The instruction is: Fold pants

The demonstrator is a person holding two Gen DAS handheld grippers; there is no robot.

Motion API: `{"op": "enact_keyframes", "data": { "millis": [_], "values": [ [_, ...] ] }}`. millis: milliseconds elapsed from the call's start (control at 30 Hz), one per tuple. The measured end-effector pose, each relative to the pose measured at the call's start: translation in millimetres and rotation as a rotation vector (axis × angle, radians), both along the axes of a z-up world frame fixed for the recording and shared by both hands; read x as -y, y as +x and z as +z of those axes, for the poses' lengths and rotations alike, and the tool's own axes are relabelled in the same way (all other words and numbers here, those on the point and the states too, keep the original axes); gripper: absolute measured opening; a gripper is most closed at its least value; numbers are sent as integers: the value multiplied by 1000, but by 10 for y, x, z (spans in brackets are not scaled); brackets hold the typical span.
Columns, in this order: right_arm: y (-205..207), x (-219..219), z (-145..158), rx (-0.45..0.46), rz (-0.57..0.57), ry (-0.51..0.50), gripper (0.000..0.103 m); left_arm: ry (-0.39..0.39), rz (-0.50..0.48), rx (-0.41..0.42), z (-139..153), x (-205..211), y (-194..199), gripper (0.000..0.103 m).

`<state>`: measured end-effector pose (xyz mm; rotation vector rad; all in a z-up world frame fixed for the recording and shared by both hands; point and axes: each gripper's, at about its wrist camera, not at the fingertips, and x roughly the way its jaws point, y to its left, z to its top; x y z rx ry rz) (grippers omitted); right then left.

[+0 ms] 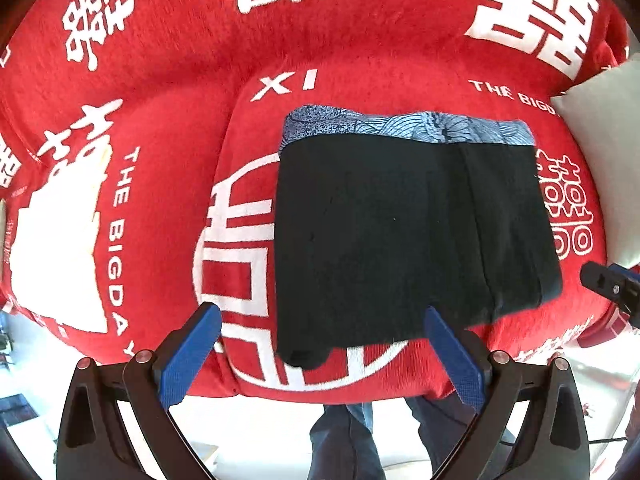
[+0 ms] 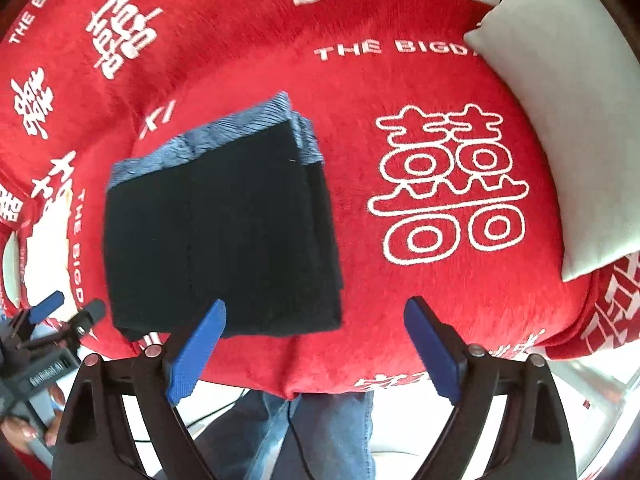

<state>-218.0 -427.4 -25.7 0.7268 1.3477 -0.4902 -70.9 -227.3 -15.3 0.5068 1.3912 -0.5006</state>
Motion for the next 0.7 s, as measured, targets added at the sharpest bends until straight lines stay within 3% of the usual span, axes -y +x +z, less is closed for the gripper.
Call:
{"op": "enact_keyframes", "data": {
  "millis": [233, 700],
  "values": [
    [84, -331, 274, -31, 57, -55, 93, 37, -12, 46, 208, -107, -163, 102],
    [78, -698, 659, -45, 87, -92, 93, -16, -5, 42, 594, -202, -268, 102]
  ]
}}
